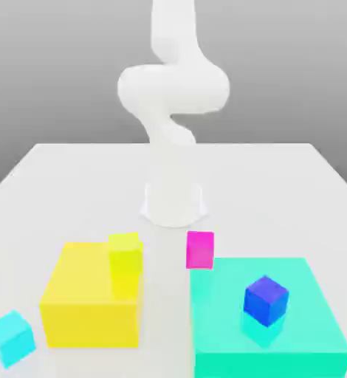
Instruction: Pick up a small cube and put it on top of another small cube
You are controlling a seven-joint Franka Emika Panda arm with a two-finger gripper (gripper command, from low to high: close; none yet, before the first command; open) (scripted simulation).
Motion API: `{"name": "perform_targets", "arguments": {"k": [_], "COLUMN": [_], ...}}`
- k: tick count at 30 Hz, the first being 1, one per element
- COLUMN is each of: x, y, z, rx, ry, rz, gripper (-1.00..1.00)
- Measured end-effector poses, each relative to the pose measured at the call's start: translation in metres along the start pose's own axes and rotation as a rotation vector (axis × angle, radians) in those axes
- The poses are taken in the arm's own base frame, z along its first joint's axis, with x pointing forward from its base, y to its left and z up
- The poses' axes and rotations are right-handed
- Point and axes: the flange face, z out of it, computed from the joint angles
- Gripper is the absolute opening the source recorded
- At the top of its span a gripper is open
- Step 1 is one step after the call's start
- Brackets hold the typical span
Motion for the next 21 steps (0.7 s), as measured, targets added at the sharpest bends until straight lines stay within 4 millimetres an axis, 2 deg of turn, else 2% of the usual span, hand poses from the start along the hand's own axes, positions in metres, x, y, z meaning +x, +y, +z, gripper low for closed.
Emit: {"name": "perform_targets", "arguments": {"k": [5,10,16,21], "x": [0.028,0.045,0.05,0.045], "y": [0.034,0.084,0.163,0.247], "z": [0.092,0.177,0.268,0.328], "rx": [-0.104,-0.213,-0.355,-0.486], "ry": [-0.083,-0.149,-0.209,-0.239], "rz": [0.114,0.23,0.371,0.498], "gripper": [0.0,0.0,0.0,0.0]}}
